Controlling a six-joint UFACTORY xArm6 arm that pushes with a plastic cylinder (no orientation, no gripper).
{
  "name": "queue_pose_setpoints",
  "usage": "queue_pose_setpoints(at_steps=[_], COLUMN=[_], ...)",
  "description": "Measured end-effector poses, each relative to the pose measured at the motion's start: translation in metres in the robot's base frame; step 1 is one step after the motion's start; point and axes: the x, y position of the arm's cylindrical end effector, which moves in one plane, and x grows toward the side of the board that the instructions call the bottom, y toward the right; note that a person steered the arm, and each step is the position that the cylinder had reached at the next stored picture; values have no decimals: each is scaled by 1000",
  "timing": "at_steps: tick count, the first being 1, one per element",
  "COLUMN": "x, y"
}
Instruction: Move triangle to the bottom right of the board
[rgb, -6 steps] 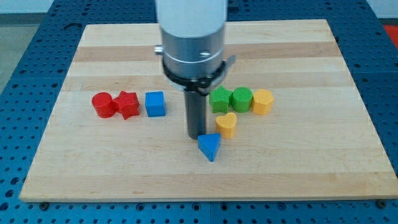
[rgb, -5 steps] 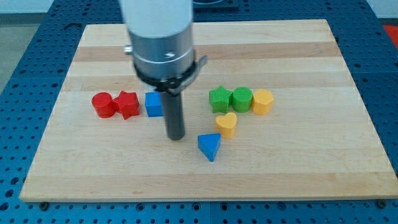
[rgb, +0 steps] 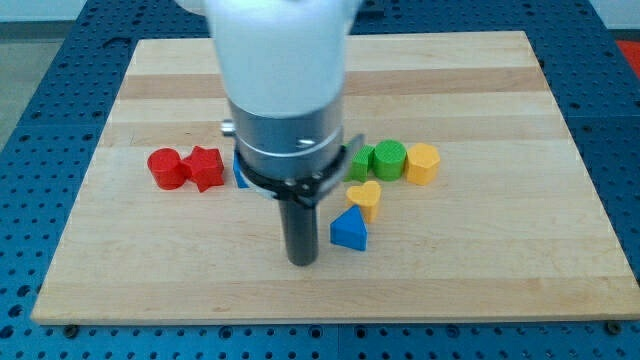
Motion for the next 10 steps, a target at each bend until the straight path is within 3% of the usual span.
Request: queue_pose_setpoints(at_steps=[1,3,7,8,9,10], x=[-27,-7,1,1,1,-16], y=[10,125,184,148,47,-16])
